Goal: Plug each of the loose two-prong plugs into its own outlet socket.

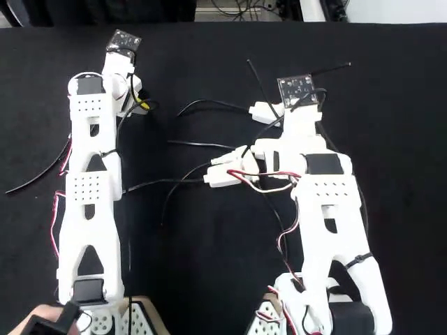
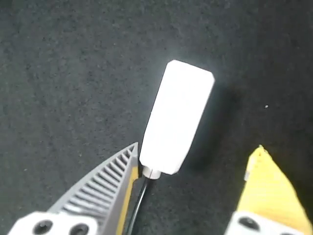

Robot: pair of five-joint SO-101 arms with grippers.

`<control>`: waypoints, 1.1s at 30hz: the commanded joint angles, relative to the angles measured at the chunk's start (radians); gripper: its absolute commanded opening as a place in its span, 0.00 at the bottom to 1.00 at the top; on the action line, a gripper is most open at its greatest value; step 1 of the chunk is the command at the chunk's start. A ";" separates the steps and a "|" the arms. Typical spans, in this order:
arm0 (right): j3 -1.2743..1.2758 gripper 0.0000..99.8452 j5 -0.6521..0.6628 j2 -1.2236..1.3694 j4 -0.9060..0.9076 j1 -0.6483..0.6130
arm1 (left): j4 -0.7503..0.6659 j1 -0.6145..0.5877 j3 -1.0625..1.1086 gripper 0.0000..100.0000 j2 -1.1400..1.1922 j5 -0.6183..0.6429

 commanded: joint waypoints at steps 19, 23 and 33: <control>0.021 0.04 0.009 -0.021 -0.052 -0.012 | 0.387 0.018 -0.143 0.03 -0.137 -0.005; 0.021 0.04 0.009 -0.021 -0.052 -0.012 | 0.433 0.002 -0.140 0.03 -0.218 0.046; 0.021 0.04 0.009 -0.021 -0.052 -0.012 | 0.436 -0.030 0.275 0.03 -0.436 0.072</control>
